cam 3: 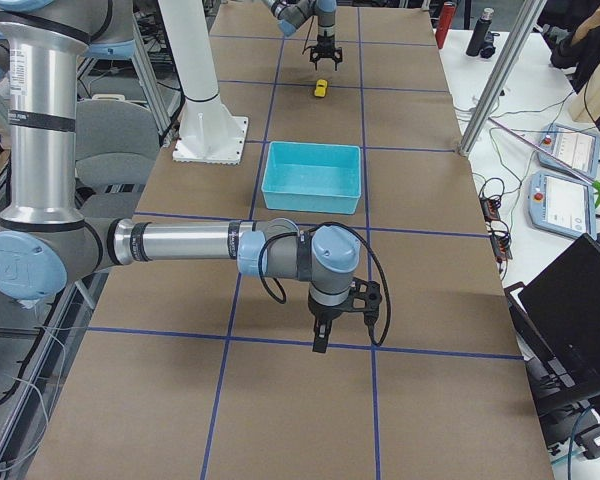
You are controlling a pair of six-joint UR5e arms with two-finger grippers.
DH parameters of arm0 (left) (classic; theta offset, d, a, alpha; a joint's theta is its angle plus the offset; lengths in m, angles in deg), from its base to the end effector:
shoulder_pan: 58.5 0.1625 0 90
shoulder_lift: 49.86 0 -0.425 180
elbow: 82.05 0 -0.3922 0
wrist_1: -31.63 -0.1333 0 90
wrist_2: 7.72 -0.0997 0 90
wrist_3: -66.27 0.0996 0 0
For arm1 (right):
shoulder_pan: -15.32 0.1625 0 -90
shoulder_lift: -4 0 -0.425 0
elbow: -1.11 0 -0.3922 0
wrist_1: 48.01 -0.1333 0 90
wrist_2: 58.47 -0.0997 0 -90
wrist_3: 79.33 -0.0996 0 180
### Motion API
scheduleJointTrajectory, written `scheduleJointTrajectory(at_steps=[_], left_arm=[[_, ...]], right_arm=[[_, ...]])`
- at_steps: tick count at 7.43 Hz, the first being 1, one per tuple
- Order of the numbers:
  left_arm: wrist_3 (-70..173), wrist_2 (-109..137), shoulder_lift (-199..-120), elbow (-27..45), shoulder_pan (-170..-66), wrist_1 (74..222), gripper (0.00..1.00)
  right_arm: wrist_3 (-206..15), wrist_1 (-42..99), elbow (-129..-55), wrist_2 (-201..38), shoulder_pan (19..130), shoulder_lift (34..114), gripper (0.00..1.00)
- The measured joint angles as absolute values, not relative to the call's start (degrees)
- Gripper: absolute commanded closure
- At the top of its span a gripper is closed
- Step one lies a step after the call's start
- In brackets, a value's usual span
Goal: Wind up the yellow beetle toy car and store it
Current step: 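Lift the left gripper off the car and withdraw it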
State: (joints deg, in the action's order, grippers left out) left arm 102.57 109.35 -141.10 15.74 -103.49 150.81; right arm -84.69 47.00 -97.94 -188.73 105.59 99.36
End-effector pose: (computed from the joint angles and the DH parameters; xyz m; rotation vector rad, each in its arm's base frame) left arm 0.3124 -0.4367 0.5339 0.6835 0.5565 1.4935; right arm 0.0711 -0.4493 0.6387 -0.0533 -0.7013 0.1023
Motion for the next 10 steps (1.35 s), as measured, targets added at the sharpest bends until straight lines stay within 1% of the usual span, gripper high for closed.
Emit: scheduleJointTrajectory(at_steps=[7, 10], left_arm=[[102.5, 109.3, -141.1, 15.7, -103.5, 150.8, 0.00], [101.9, 109.3, -141.3, 17.0, -104.7, 148.8, 0.00]], right_arm=[[-85.1, 46.9, -97.2, -188.8, 105.6, 98.9, 0.00], [-84.5, 47.0, -96.7, -189.0, 105.5, 97.6, 0.00]])
